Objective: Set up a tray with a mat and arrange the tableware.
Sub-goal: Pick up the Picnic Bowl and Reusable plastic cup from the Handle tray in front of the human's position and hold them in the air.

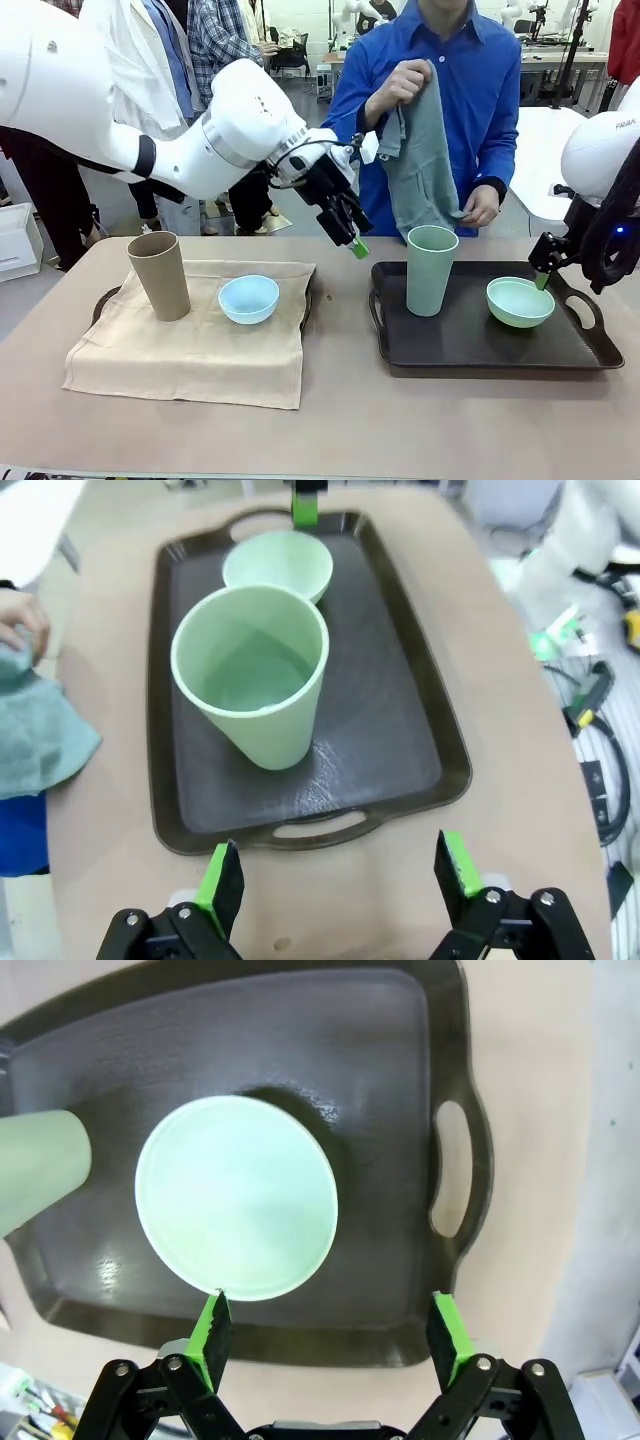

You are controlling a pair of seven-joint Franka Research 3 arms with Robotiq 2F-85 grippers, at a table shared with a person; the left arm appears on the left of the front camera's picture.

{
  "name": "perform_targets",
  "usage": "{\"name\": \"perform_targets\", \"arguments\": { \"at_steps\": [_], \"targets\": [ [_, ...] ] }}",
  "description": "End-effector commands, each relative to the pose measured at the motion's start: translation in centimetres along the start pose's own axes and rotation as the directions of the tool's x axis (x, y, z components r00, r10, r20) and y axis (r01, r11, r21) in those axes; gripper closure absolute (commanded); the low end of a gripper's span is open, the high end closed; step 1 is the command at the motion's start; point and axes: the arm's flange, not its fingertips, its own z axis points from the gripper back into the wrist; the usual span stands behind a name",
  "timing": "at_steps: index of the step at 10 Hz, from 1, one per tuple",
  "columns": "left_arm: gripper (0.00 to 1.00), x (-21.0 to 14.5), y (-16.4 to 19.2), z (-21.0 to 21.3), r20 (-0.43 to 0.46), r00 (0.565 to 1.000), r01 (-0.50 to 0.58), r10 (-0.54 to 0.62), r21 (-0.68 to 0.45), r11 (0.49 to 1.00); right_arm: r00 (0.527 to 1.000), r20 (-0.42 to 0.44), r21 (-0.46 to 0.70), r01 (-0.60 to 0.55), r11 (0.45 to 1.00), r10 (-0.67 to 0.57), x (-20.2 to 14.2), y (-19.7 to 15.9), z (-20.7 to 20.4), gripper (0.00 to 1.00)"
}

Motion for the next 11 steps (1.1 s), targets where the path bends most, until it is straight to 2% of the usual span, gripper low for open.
{"name": "perform_targets", "arguments": {
  "at_steps": [1,6,11],
  "targets": [
    [0.00,-1.3,0.0,-1.7,0.105,0.994,0.003,-0.004,0.015,1.000,0.999,0.030,-0.045,0.021,0.999,-0.020,1.1,0.4,-0.8,0.00],
    [0.00,-2.3,2.4,-6.2,0.202,0.979,-0.007,0.003,0.021,1.000,0.999,0.019,-0.033,0.038,0.999,-0.037,2.5,0.6,-2.8,0.00],
    [0.00,-2.5,4.1,-8.4,0.205,0.978,0.024,-0.032,0.045,0.999,0.998,0.004,-0.008,0.055,0.998,-0.055,3.3,0.7,-3.9,0.00]
  ]
}}
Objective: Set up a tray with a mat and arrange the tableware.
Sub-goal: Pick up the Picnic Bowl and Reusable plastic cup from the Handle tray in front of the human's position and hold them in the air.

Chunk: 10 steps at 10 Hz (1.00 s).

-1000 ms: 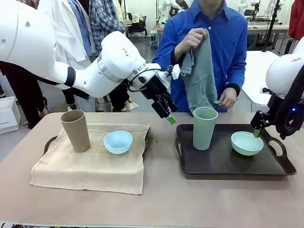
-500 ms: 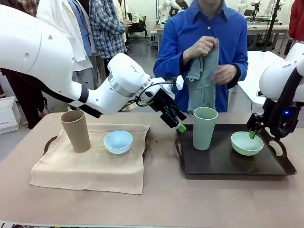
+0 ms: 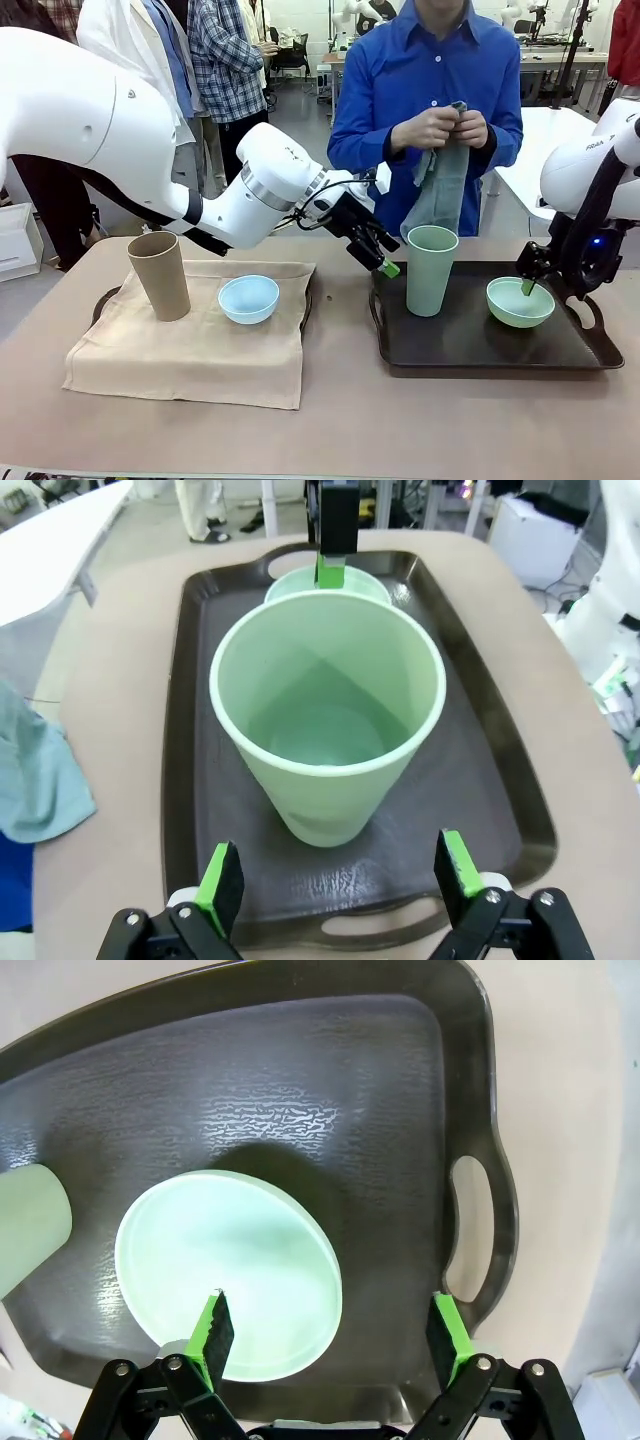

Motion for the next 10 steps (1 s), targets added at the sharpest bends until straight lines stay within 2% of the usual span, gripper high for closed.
{"name": "perform_targets", "arguments": {
  "at_steps": [1,10],
  "targets": [
    [0.00,-0.1,0.5,-1.0,0.025,0.999,0.034,-0.034,0.007,0.999,1.000,0.006,-0.002,0.021,1.000,-0.021,0.8,0.5,-0.3,0.00],
    [0.00,1.9,2.2,-5.6,-0.001,0.996,0.093,-0.093,-0.025,0.995,1.000,0.015,0.032,0.026,0.999,-0.026,1.2,0.1,-1.2,0.00]
  ]
}}
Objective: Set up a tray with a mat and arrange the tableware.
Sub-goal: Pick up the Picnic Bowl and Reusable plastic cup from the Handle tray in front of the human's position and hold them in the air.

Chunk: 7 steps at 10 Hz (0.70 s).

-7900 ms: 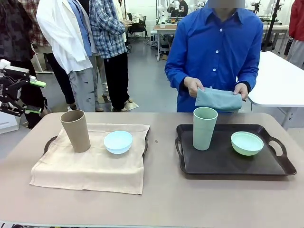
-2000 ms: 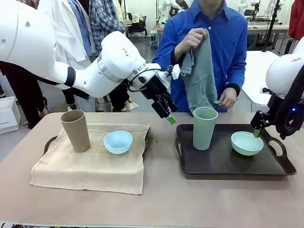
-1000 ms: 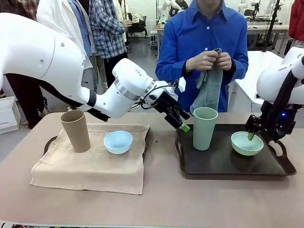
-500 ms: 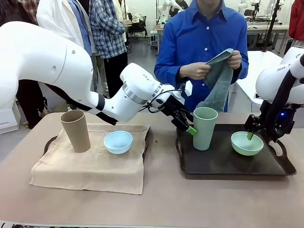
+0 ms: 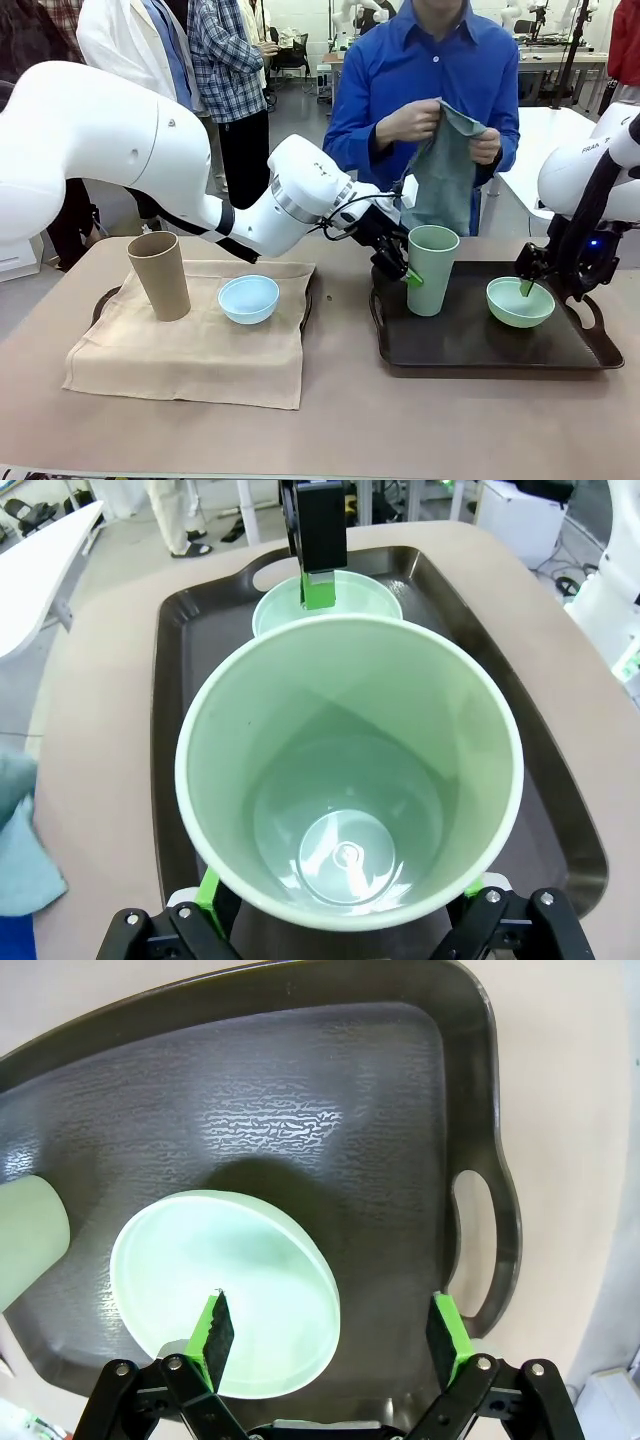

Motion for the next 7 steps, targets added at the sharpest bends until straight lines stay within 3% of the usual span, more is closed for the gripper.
{"name": "perform_targets", "arguments": {
  "at_steps": [1,7],
  "targets": [
    [0.00,0.6,0.7,-0.6,0.006,1.000,-0.010,0.010,0.001,1.000,1.000,0.013,0.029,0.014,0.999,-0.015,0.8,0.4,-0.6,0.00],
    [0.00,1.5,0.7,-1.8,0.023,1.000,-0.005,0.006,-0.034,0.999,1.000,0.008,0.042,0.005,0.999,-0.005,1.1,1.1,-1.2,0.00]
  ]
}}
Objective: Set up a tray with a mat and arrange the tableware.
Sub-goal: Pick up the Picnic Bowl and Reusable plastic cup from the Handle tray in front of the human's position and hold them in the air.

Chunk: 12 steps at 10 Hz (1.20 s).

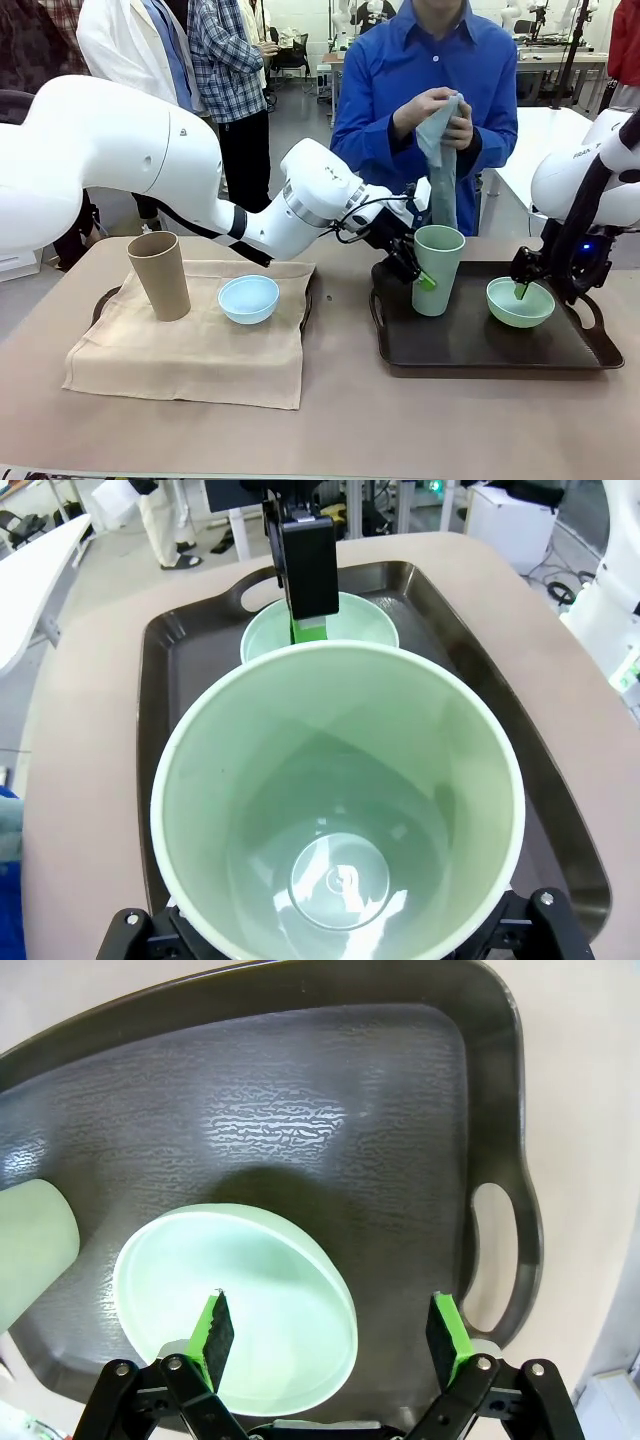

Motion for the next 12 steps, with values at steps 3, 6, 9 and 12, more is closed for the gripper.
{"name": "perform_targets", "arguments": {
  "at_steps": [3,6,9,12],
  "targets": [
    [0.48,0.24,0.38,0.27,0.005,1.000,-0.011,0.011,-0.003,1.000,1.000,0.017,0.040,-0.007,0.999,0.007,0.68,0.34,-0.41,0.60],
    [1.00,0.35,0.27,0.51,0.003,1.000,-0.014,0.014,0.002,1.000,1.000,0.011,0.036,-0.011,0.999,0.011,0.69,0.51,-0.45,1.00],
    [0.65,0.16,0.21,0.61,-0.006,1.000,-0.018,0.018,0.007,1.000,1.000,0.014,0.032,-0.002,0.999,0.002,0.61,0.36,-0.33,1.00],
    [0.65,-0.01,0.01,0.79,-0.015,1.000,-0.024,0.024,0.015,1.000,1.000,0.018,0.034,-0.009,0.999,0.008,0.60,0.34,-0.18,1.00]
  ]
}}
